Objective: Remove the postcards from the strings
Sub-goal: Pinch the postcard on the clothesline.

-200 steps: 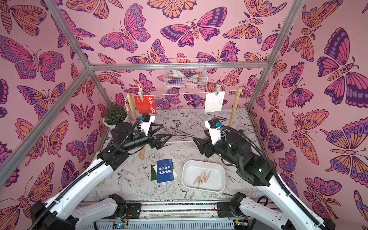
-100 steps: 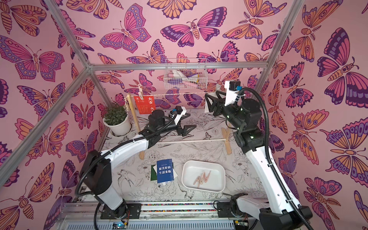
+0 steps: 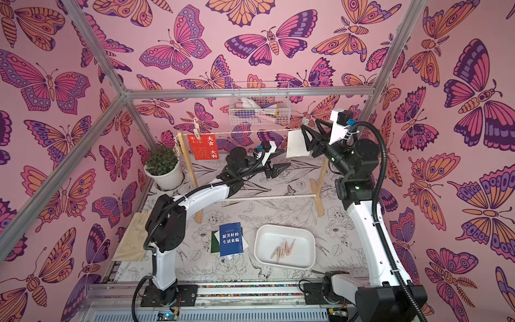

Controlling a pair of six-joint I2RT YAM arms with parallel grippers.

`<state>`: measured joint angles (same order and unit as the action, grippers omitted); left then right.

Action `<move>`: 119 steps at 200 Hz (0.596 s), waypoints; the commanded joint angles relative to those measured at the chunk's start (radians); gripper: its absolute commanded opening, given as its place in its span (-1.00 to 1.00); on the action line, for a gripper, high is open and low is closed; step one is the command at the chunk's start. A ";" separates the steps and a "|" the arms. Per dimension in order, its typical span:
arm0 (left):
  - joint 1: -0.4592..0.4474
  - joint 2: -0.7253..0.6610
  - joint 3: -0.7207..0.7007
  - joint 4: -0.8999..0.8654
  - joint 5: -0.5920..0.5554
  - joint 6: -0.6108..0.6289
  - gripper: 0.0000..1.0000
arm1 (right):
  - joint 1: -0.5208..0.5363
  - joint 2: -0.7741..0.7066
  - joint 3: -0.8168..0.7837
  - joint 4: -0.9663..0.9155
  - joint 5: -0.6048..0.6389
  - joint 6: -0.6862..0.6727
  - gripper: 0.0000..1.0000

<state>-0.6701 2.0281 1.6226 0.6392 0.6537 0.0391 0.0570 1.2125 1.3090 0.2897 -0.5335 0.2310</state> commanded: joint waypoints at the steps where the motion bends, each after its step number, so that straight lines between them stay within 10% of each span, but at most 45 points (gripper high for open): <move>1: 0.001 0.039 0.034 0.122 0.035 -0.031 0.30 | -0.010 0.041 0.000 0.143 -0.104 -0.020 0.22; 40: 0.000 0.116 0.103 0.191 0.040 -0.072 0.08 | -0.038 0.133 0.069 0.145 -0.293 -0.070 0.10; 119: 0.000 0.184 0.208 0.193 0.038 -0.088 -0.14 | -0.063 0.161 0.083 0.176 -0.297 -0.084 0.11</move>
<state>-0.6689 2.1849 1.7916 0.7849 0.6701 -0.0383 0.0006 1.3785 1.3476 0.4137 -0.8028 0.1719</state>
